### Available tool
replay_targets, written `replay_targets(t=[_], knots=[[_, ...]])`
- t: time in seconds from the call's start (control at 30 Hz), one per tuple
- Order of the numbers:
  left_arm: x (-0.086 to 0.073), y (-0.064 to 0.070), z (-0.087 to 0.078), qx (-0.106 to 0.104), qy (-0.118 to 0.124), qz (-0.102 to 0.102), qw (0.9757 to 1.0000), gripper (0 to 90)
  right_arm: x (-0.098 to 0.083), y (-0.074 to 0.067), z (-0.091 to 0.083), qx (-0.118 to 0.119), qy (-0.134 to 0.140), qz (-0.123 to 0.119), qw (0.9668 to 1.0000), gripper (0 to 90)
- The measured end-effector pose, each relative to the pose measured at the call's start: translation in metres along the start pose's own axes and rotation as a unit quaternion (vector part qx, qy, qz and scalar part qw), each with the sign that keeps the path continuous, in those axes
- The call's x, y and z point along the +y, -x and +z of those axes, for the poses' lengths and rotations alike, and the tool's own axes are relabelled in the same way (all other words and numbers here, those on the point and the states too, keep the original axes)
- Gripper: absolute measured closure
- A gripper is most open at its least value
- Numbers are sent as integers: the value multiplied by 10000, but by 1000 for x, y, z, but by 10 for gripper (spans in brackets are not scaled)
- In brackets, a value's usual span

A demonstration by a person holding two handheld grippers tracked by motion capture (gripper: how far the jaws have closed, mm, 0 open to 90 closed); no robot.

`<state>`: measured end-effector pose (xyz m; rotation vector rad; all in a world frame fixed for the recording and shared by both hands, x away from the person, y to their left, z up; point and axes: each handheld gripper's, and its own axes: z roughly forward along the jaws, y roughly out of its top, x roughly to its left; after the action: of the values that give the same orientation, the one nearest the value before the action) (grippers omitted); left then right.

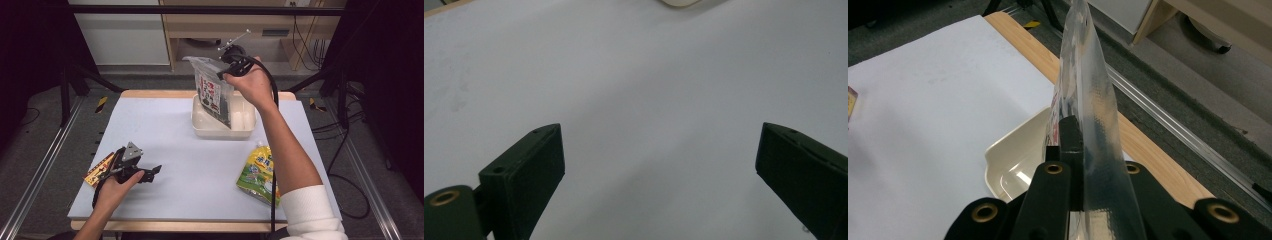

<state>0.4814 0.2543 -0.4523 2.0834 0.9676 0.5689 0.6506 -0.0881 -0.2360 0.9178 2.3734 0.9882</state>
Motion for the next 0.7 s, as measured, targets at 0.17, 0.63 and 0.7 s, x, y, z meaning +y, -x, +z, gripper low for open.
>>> replay_targets(t=[0.17,0.63,0.7], knots=[[0,0,0,-12,-16,11,10000,55,-4,3,0,2,2,55,10000,889],[0,1,1,-22,-28,15,10000,55,-24,13,3,77,-8,345,9994,890],[0,1,1,-22,-30,14,10000,55,-26,15,2,89,5,373,9993,889]])
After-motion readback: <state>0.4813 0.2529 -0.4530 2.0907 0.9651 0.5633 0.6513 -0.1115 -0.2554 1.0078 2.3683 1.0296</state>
